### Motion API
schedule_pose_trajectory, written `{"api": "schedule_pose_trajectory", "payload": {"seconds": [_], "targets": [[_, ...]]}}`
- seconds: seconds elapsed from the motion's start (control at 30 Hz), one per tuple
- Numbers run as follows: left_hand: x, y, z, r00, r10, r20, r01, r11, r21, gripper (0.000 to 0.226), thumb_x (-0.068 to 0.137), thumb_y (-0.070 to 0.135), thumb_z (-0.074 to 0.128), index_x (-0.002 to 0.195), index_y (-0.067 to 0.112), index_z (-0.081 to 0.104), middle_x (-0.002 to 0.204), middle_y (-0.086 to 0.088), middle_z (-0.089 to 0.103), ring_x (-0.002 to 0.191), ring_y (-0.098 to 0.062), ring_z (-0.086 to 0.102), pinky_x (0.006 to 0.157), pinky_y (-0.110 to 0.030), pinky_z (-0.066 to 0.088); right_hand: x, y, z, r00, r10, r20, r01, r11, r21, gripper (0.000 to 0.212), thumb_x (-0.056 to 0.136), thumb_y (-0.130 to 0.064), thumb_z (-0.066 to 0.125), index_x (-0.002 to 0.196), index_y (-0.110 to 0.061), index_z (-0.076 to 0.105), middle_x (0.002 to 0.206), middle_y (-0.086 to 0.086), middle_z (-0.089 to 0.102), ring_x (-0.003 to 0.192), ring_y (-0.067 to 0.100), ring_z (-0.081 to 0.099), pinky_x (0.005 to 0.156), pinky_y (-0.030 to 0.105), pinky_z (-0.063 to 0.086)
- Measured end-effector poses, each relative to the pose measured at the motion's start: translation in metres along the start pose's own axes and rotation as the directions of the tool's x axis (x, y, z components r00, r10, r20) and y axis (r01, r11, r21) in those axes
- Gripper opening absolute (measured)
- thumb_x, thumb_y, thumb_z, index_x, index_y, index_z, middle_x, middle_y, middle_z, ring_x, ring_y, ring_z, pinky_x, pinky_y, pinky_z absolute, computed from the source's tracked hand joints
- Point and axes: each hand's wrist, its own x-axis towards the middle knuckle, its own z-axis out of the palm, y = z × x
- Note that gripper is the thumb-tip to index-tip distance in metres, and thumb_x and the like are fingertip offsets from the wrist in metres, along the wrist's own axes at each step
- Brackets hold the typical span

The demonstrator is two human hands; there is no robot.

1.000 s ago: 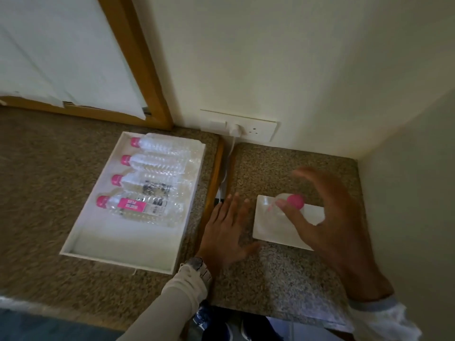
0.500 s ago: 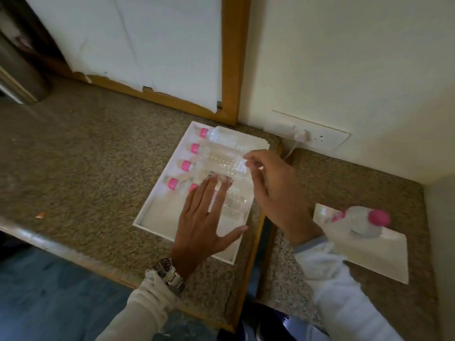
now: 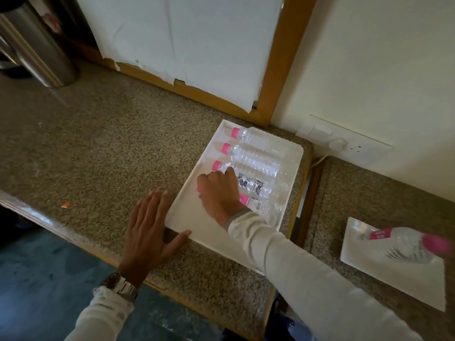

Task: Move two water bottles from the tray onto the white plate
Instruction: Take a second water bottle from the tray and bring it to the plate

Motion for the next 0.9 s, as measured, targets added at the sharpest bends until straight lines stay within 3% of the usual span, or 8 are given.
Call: {"api": "schedule_pose_trajectory", "payload": {"seconds": [0.07, 0.13, 0.23, 0.3, 0.43, 0.6, 0.77, 0.9], "targets": [[-0.004, -0.002, 0.003, 0.999, -0.033, 0.024, 0.033, 0.999, -0.017, 0.102, 0.087, 0.082, 0.030, 0.154, 0.006, 0.032, 0.161, -0.020, 0.035, 0.151, -0.035, 0.031, 0.123, -0.058, 0.028, -0.004, -0.001, -0.007, 1.000, 0.009, -0.009, -0.008, 0.998, 0.063, 0.009, 0.088, -0.019, 0.067, 0.096, -0.018, 0.063, 0.091, 0.002, 0.072, 0.090, 0.028, 0.067, 0.077, 0.038, 0.032], [-0.005, -0.002, 0.006, 0.998, -0.049, 0.036, 0.050, 0.998, -0.038, 0.101, 0.087, 0.082, 0.030, 0.153, 0.006, 0.034, 0.161, -0.020, 0.034, 0.152, -0.034, 0.029, 0.123, -0.059, 0.027, -0.012, -0.002, -0.022, 0.999, 0.027, -0.036, -0.022, 0.990, 0.139, 0.011, 0.091, -0.028, 0.067, 0.098, -0.020, 0.064, 0.095, 0.000, 0.074, 0.094, 0.025, 0.067, 0.081, 0.037, 0.036], [-0.005, -0.003, 0.007, 0.999, -0.037, 0.034, 0.039, 0.998, -0.057, 0.099, 0.087, 0.082, 0.033, 0.152, 0.007, 0.037, 0.162, -0.019, 0.033, 0.153, -0.033, 0.027, 0.123, -0.059, 0.026, -0.036, 0.001, -0.054, 0.978, 0.058, -0.200, 0.006, 0.953, 0.303, 0.019, 0.089, -0.033, 0.070, 0.100, -0.020, 0.065, 0.090, -0.002, 0.074, 0.087, 0.023, 0.068, 0.083, 0.038, 0.047], [-0.005, -0.004, 0.006, 0.999, -0.033, 0.030, 0.035, 0.997, -0.066, 0.098, 0.087, 0.081, 0.034, 0.151, 0.007, 0.039, 0.161, -0.019, 0.034, 0.153, -0.033, 0.028, 0.124, -0.059, 0.025, -0.057, 0.009, -0.074, 0.935, 0.150, -0.320, 0.016, 0.887, 0.462, 0.023, 0.087, -0.030, 0.073, 0.104, -0.017, 0.065, 0.089, 0.000, 0.073, 0.083, 0.022, 0.067, 0.077, 0.035, 0.051], [-0.004, -0.005, 0.005, 0.998, -0.036, 0.044, 0.039, 0.997, -0.064, 0.098, 0.087, 0.082, 0.035, 0.151, 0.008, 0.040, 0.162, -0.019, 0.033, 0.153, -0.033, 0.027, 0.124, -0.058, 0.025, -0.091, 0.020, -0.084, 0.930, 0.273, -0.246, 0.000, 0.669, 0.743, 0.032, 0.093, -0.026, 0.068, 0.121, -0.011, 0.064, 0.115, -0.001, 0.073, 0.106, 0.011, 0.067, 0.091, 0.030, 0.056], [-0.004, -0.004, 0.005, 0.998, -0.038, 0.052, 0.042, 0.997, -0.062, 0.097, 0.087, 0.081, 0.035, 0.149, 0.007, 0.043, 0.161, -0.019, 0.034, 0.152, -0.034, 0.029, 0.123, -0.060, 0.027, -0.103, 0.016, -0.070, 0.913, 0.292, -0.286, 0.047, 0.620, 0.783, 0.032, 0.094, -0.019, 0.069, 0.124, -0.009, 0.063, 0.122, 0.001, 0.071, 0.115, 0.009, 0.065, 0.096, 0.019, 0.052], [-0.004, -0.001, 0.003, 0.997, -0.042, 0.071, 0.048, 0.996, -0.078, 0.099, 0.087, 0.083, 0.030, 0.149, 0.007, 0.042, 0.162, -0.019, 0.033, 0.152, -0.033, 0.029, 0.124, -0.060, 0.025, -0.099, 0.023, -0.074, 0.922, 0.284, -0.264, 0.036, 0.615, 0.788, 0.029, 0.096, -0.025, 0.065, 0.124, -0.014, 0.061, 0.117, -0.002, 0.071, 0.108, 0.009, 0.065, 0.087, 0.025, 0.056], [-0.005, 0.002, 0.000, 0.994, -0.059, 0.094, 0.067, 0.994, -0.084, 0.104, 0.084, 0.086, 0.025, 0.151, 0.008, 0.040, 0.162, -0.019, 0.032, 0.152, -0.033, 0.028, 0.125, -0.059, 0.023, -0.108, 0.038, -0.078, 0.900, 0.313, -0.303, 0.069, 0.584, 0.809, 0.028, 0.096, -0.026, 0.064, 0.121, -0.015, 0.062, 0.114, -0.005, 0.070, 0.105, 0.004, 0.065, 0.090, 0.023, 0.055]]}}
